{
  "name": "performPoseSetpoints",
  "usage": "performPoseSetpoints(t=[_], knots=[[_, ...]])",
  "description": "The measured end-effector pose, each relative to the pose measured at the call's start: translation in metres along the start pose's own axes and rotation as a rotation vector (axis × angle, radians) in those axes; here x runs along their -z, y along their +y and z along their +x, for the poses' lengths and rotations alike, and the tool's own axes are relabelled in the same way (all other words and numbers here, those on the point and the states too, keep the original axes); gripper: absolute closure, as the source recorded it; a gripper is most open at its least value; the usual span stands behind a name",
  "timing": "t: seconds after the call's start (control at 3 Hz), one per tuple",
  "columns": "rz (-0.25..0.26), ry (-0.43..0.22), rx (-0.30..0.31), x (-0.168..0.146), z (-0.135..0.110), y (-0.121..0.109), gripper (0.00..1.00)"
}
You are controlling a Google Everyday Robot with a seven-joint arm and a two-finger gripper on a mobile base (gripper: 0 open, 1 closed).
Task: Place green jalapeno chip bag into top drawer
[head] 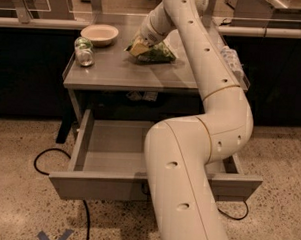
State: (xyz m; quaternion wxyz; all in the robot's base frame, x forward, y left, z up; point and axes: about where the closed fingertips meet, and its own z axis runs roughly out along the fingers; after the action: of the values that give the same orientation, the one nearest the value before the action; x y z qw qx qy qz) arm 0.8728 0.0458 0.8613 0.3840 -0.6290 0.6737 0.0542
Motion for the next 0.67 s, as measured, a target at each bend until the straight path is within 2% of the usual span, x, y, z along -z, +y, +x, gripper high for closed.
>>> performPoseSetpoints(t=[0.33,0.67], knots=[[0.0,0.0,0.0,0.0,0.0,0.0,0.82],[0.0,0.0,0.0,-0.0001,0.0,0.0001,1.0]])
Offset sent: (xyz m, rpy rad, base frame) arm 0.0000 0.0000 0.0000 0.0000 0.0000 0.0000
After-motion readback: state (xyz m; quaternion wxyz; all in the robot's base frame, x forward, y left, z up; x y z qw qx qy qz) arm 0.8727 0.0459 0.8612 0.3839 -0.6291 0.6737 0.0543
